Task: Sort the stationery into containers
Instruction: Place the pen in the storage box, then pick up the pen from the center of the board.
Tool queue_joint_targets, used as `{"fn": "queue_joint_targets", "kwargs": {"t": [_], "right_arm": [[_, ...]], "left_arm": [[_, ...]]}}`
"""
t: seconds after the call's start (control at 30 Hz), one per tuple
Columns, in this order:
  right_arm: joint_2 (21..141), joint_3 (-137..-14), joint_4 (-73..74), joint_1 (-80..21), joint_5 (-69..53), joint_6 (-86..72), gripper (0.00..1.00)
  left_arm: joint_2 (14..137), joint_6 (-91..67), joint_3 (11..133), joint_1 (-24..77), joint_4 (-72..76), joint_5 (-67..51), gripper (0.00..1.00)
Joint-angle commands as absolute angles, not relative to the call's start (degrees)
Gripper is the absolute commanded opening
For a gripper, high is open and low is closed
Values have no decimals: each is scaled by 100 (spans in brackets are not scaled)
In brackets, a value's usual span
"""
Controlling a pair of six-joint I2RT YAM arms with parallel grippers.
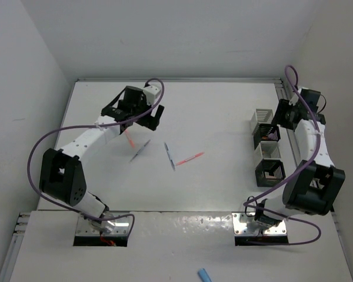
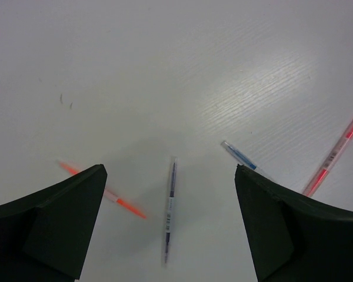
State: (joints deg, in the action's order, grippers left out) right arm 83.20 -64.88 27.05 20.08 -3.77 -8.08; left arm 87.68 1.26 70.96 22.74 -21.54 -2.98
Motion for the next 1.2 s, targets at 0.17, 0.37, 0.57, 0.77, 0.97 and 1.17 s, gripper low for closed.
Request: {"fn": "queue_joint_targets", "kwargs": {"t": [0.17,0.37,0.57,0.77,0.97,1.17], "right_arm": [[7928,-6811,2917,2030,-1203,-1291,57],[7322,-6759,3120,1706,-1810,-1775,53],[6882,-6653,3357,1459,-1846,-1890,51],[6601,-6530,3340,1424,-1802,-1969,50],[6548,-6487,3428,1415,-1749,-1942,49],[6478,-6390,3164,1406,-1670,-2092,49]], "left_arm": [[8727,1063,6804,2521,-2127,-2029,75],[9139,1090,6618,3400,-1934,-1856,63],[9975,1028,7039,4095,-2030,-1293,55],[10599,844,7400,4438,-1995,-941,52],[10977,870,7603,4737,-2066,-729,48],[11197,932,7479,5001,-1942,-422,45]]}}
